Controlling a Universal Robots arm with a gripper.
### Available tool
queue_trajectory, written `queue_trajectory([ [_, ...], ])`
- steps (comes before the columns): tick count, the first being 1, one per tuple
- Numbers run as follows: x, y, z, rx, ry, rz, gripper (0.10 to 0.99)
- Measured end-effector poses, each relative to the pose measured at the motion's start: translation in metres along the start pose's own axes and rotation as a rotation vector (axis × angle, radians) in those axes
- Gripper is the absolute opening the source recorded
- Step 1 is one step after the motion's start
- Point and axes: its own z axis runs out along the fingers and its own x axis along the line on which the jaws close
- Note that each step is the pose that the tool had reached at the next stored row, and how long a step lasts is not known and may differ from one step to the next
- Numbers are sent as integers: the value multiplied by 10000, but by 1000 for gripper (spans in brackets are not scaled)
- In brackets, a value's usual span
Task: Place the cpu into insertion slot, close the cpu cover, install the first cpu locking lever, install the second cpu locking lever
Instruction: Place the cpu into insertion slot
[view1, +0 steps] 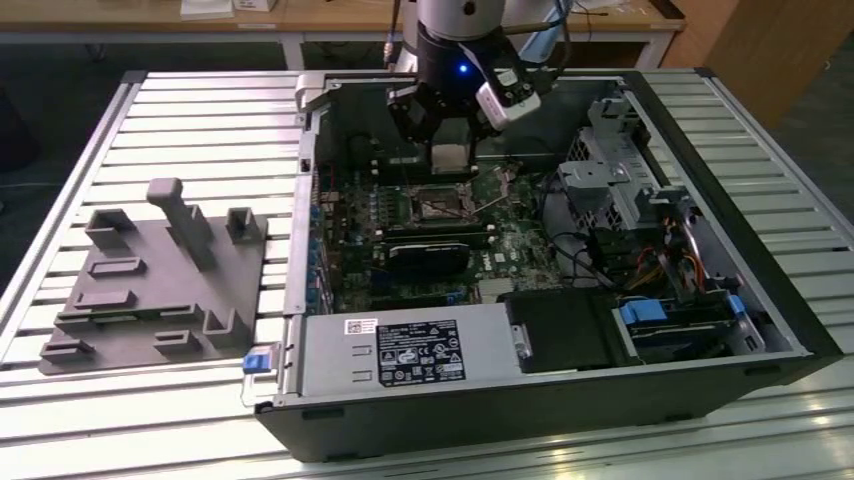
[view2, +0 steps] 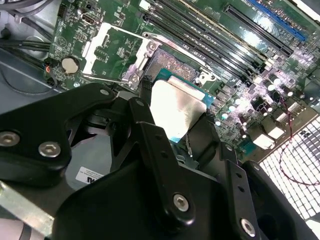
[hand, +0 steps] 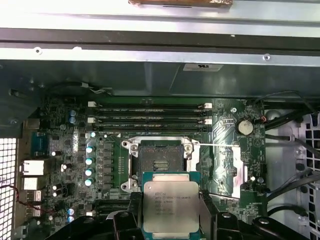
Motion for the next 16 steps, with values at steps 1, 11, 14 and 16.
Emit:
queue_trajectory([
  [1, 3, 1, 11, 0, 0, -2, 541],
  [11, 23, 23, 110, -1, 1, -18, 541],
  [14, 31, 30, 134, -1, 1, -18, 541],
  [16, 37, 33, 151, -1, 1, -19, 541],
])
